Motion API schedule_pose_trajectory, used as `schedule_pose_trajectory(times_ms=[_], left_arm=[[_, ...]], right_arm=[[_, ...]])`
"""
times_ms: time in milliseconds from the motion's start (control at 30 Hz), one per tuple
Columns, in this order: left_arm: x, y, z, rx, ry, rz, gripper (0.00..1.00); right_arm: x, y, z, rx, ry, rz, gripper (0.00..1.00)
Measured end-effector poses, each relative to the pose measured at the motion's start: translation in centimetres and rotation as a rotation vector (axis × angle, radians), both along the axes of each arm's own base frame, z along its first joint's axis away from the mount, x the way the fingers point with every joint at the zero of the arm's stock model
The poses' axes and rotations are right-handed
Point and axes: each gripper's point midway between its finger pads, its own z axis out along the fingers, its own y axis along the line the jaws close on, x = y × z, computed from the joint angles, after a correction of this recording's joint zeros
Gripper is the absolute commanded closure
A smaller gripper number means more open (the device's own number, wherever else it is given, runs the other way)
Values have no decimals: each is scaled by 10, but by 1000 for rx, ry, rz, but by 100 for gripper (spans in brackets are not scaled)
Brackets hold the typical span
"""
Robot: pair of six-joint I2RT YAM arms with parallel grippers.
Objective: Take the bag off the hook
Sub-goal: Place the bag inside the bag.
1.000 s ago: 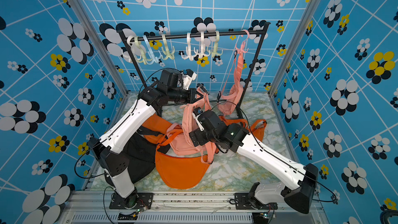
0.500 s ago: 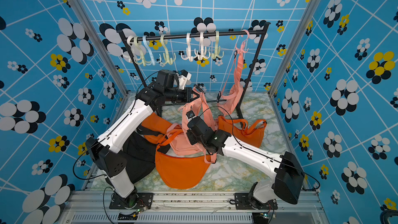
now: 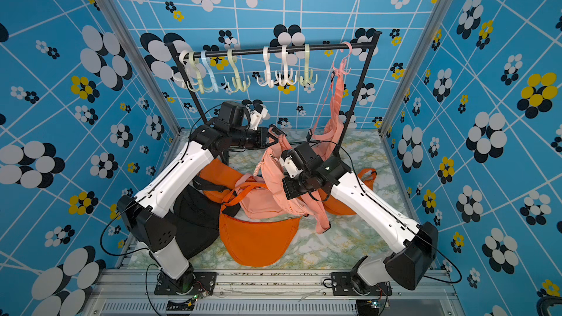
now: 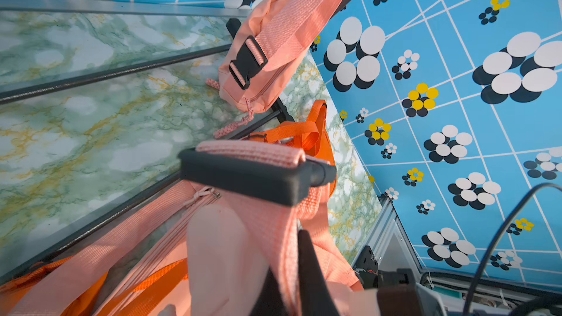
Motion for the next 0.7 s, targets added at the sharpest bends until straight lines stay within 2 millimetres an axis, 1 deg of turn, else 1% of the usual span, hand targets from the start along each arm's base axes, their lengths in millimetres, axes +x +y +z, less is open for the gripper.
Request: schedule_pose_trajectory(times_ms=[67, 167, 267, 333, 433, 500, 567, 633, 700], left_arm=[[-9, -8, -8, 8, 31, -31, 100], [-23, -33, -24, 14, 76, -100, 100], [-38, -64, -50, 13, 150, -177, 100], [-48, -86, -69, 12, 199, -225, 100], [-65, -115, -97, 20, 259, -289, 100], [-74, -130, -112, 26, 288, -321, 100], [-79, -141, -126, 27, 317, -340, 100], [-80, -152, -141, 27, 347, -355, 100], [-77, -160, -154, 29, 364, -360, 100]], right_arm=[[-7, -15, -1, -12, 58, -36, 100], [-16, -47, -6, -69, 139, -128, 100], [-17, -92, -16, -124, 209, -274, 100], [-16, -123, -27, -128, 254, -399, 100], [-20, -158, -47, -111, 324, -555, 100], [-24, -172, -59, -107, 364, -621, 100], [-23, -183, -70, -92, 393, -687, 100], [-19, -192, -82, -73, 407, -748, 100], [-16, -199, -92, -63, 413, -791, 99]])
